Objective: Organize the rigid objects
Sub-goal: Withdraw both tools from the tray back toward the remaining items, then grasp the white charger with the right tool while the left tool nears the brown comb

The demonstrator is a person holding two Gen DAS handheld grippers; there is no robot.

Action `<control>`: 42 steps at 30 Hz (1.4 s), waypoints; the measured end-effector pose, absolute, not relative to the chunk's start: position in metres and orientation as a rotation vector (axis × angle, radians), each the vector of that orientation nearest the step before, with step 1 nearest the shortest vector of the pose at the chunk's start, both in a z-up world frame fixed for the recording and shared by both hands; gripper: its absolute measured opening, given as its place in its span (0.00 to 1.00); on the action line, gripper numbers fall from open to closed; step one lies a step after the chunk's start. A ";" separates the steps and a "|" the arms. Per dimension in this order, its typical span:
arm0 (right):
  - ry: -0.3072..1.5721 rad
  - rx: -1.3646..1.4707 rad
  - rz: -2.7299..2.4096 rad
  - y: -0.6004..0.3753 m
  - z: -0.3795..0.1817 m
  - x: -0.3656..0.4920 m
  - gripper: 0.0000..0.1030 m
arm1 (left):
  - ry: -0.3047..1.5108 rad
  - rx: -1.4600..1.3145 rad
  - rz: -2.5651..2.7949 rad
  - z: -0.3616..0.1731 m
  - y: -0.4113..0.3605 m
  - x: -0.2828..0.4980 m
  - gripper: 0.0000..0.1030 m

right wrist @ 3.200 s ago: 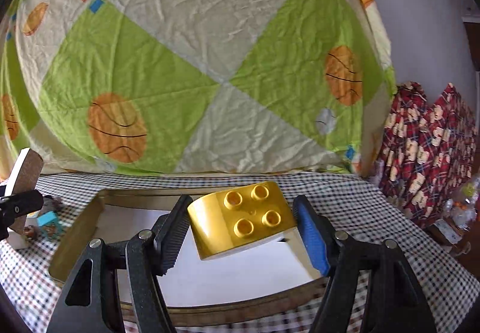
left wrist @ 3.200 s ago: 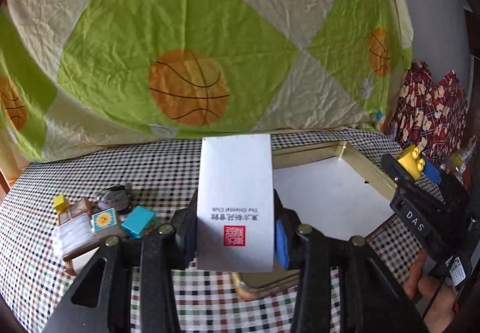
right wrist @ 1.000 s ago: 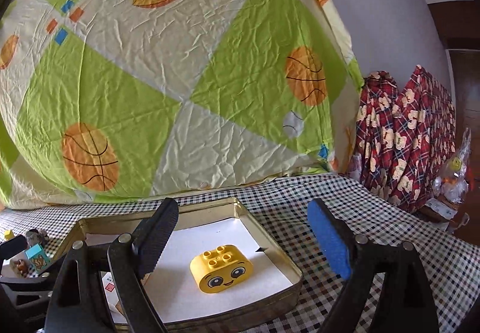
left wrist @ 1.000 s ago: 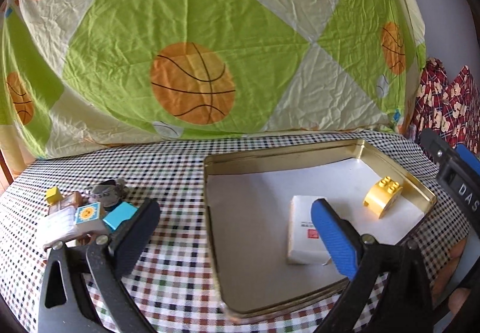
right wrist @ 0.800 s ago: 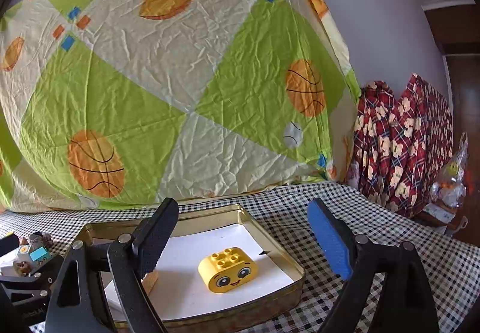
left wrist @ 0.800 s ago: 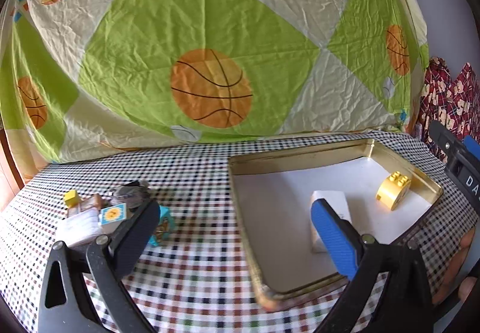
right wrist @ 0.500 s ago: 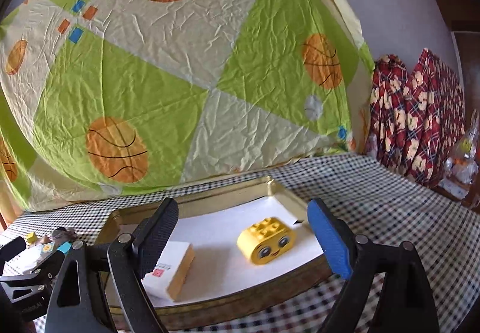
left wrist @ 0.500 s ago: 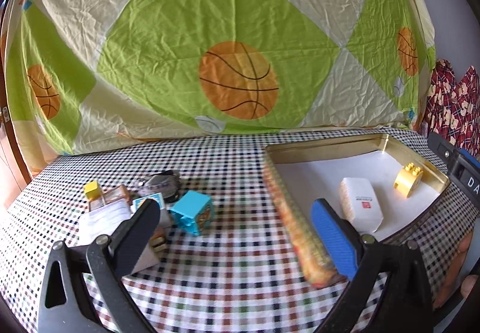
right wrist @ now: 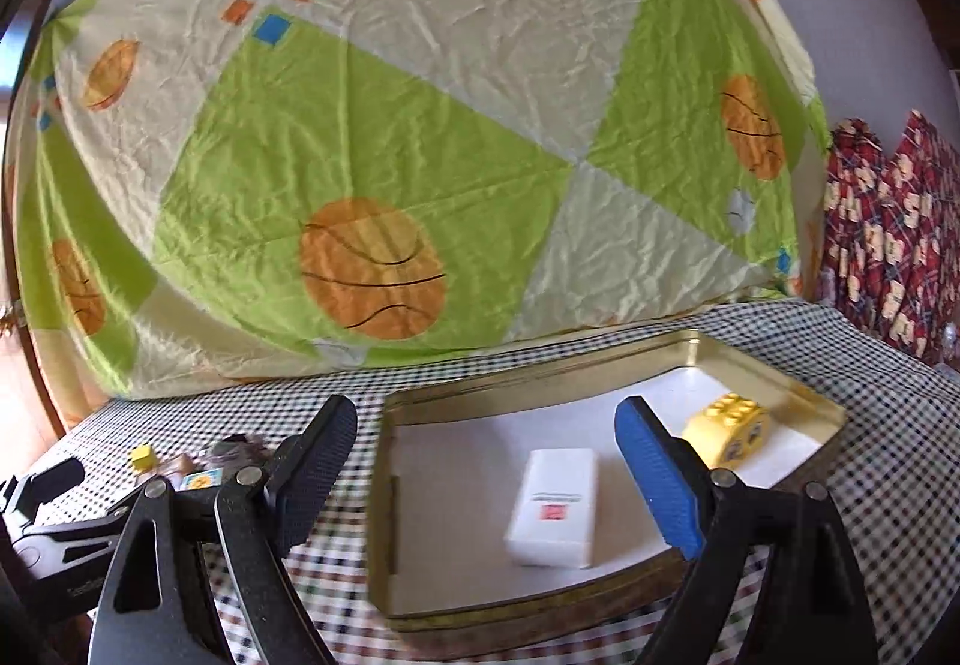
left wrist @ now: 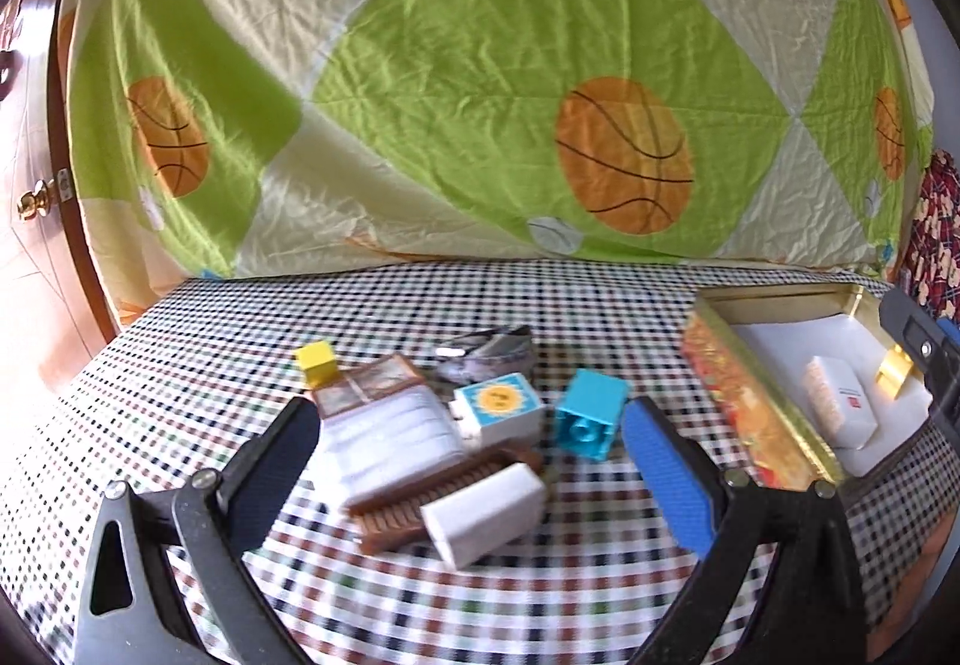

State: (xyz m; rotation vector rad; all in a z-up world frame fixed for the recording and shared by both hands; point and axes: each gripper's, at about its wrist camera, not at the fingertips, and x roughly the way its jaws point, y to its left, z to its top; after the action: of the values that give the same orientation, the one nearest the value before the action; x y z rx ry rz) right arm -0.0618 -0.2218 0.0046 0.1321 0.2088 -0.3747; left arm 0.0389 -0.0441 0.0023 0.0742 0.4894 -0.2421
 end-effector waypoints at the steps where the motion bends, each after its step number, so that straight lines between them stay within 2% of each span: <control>1: 0.212 0.126 -0.360 -0.214 0.004 -0.059 0.87 | 0.489 0.073 -0.236 0.002 -0.039 0.041 0.99; 12: 0.317 0.037 -0.192 -0.150 -0.005 -0.025 0.87 | 0.504 0.048 -0.156 0.001 0.028 0.076 0.99; 19: 0.521 0.017 -0.034 -0.116 -0.022 0.011 0.87 | 0.553 -0.041 -0.091 -0.005 0.070 0.098 0.99; 31: 0.790 -0.136 0.080 -0.066 -0.060 0.056 0.87 | 0.623 -0.020 -0.099 -0.014 0.078 0.112 0.99; 32: 0.799 -0.143 0.082 -0.064 -0.062 0.058 0.84 | 0.625 -0.015 -0.100 -0.014 0.077 0.112 0.99; 33: 0.803 -0.142 0.089 -0.064 -0.062 0.060 0.74 | 0.628 -0.011 -0.104 -0.015 0.076 0.113 0.99; 35: 0.796 -0.123 0.101 -0.066 -0.062 0.059 0.64 | 0.638 -0.008 -0.114 -0.016 0.074 0.114 0.99; 42: 0.639 -0.039 0.081 -0.092 -0.040 0.036 0.64 | 0.672 0.006 -0.201 -0.020 0.067 0.112 0.99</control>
State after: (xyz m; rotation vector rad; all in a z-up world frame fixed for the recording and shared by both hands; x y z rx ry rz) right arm 0.0355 -0.0918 -0.0396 -0.0394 0.6392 0.0809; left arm 0.1120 0.0666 -0.0205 0.0059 0.6722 -0.2007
